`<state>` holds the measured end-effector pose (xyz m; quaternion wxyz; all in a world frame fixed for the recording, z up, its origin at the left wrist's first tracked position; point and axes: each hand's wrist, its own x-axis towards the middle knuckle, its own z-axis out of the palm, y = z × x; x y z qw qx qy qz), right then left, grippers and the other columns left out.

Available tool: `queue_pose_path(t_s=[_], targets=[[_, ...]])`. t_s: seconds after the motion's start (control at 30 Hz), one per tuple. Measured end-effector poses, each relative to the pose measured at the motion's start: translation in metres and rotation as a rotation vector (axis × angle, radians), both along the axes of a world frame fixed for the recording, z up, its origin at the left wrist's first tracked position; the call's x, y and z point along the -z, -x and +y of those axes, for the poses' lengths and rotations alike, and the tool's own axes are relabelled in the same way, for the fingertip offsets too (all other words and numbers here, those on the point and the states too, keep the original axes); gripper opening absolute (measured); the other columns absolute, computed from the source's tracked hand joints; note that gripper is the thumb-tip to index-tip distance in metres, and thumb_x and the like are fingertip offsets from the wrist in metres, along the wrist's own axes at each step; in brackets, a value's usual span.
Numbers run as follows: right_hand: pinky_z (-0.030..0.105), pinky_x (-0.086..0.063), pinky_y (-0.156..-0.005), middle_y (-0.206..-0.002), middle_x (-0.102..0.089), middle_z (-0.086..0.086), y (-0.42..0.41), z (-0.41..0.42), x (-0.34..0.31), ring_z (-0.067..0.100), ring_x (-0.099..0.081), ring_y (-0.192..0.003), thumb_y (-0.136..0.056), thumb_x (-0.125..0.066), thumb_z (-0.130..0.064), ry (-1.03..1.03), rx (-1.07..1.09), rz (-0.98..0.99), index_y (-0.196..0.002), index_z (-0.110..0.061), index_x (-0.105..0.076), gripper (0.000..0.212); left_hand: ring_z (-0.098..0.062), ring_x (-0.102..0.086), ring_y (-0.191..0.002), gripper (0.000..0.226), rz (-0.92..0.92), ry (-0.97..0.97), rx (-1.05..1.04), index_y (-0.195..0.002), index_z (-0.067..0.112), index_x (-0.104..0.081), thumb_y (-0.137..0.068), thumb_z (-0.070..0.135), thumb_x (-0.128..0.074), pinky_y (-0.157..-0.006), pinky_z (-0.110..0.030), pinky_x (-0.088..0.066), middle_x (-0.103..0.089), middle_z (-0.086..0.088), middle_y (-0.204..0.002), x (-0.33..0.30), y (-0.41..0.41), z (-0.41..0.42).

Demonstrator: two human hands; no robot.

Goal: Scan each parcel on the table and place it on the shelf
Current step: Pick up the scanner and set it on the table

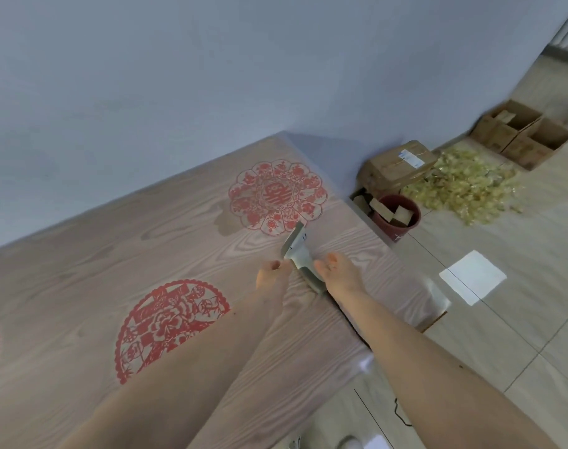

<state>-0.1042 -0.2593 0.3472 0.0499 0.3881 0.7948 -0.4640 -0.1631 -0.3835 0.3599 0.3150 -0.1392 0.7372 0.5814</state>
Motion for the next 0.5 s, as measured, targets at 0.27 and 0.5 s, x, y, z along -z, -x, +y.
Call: queue_pose_path(t_s=[0.27,0.5], targets=[[0.043,-0.047,-0.099,-0.116,-0.067,0.0,0.023,0.024,0.037,0.021,-0.062,-0.109,-0.097,-0.055,-0.045,-0.037,-0.116,-0.09,-0.118,-0.016,-0.062,0.036,-0.018,-0.053,-0.067,0.022,-0.187,0.01,-0.089,-0.102,0.007,-0.07,-0.094,0.026,-0.062,-0.062,-0.034,-0.044,-0.063,-0.004,-0.079,0.05,0.017,0.03],[0.045,-0.053,-0.089,-0.099,-0.073,0.004,0.028,0.034,0.047,0.026,-0.066,-0.096,-0.095,-0.06,-0.032,0.111,-0.121,0.003,-0.101,-0.015,-0.074,0.022,-0.028,-0.073,-0.085,0.01,-0.21,-0.031,-0.178,-0.1,0.008,-0.072,-0.094,0.008,-0.064,-0.073,-0.046,-0.061,-0.074,-0.012,-0.09,0.06,0.016,0.05]])
